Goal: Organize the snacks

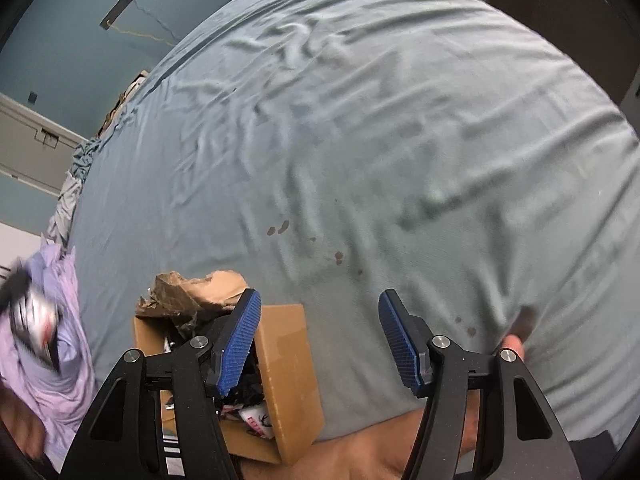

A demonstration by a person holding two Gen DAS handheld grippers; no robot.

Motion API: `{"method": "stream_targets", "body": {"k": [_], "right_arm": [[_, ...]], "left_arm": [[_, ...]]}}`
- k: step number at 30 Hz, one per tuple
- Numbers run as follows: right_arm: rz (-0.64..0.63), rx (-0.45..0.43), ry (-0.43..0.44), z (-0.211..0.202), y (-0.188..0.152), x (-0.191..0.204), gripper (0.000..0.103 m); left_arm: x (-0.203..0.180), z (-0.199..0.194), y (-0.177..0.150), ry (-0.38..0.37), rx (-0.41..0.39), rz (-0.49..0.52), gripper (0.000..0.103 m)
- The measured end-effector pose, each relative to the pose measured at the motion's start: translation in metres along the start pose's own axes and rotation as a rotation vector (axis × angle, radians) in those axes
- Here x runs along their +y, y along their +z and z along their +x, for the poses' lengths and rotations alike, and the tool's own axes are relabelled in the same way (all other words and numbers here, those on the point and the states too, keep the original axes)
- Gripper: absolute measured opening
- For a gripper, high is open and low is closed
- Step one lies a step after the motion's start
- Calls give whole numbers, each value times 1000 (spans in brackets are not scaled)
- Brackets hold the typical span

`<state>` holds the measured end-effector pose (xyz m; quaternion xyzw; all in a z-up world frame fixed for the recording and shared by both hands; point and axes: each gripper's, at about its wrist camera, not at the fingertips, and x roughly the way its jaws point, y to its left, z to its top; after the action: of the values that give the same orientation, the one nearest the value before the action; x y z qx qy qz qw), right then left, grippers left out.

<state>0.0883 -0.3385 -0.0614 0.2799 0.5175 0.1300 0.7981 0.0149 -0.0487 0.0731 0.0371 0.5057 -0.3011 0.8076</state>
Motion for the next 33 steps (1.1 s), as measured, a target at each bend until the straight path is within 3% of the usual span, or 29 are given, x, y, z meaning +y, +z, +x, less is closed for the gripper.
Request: {"method": "stream_targets", "body": {"k": [3,5,6,7,8,10,14,17,20,22,28,33], "right_arm": [[19,-2,-2,-1,1,-4,60],[24,0,2,-2,0,-4,60],[24,1,3,-2,0,-3,60],[19,0,6,-2,0,-2,60],[9,-2,14,-2,-1,0,60],[-12,-9,32,-4,-3,5,60],[-78,-67,37,-13,-13,20,60],[-183,-115,-12,-14,-22,38,60],[-286,-133,-51,-11,-34,53,60],[-340,-153,-61,-10,-40,59,60],[-461,-260,-110,-16,-51,71,60],[-500,-246,-99,-18,-58,71,60]], "left_arm": [[-9,14,-28,-18,57,66,10],[-13,26,-44,-21,89,121,34],[-15,32,-52,25,70,155,65],[-16,35,-58,79,37,175,88],[-15,38,-64,171,-22,195,91],[-7,46,-73,299,-81,185,91],[10,52,-69,383,-86,116,91],[13,51,-67,473,-108,118,94],[13,48,-69,623,-170,160,94],[13,43,-68,677,-226,176,95],[19,37,-65,655,-243,173,100],[32,39,-63,564,-211,77,100]]}}
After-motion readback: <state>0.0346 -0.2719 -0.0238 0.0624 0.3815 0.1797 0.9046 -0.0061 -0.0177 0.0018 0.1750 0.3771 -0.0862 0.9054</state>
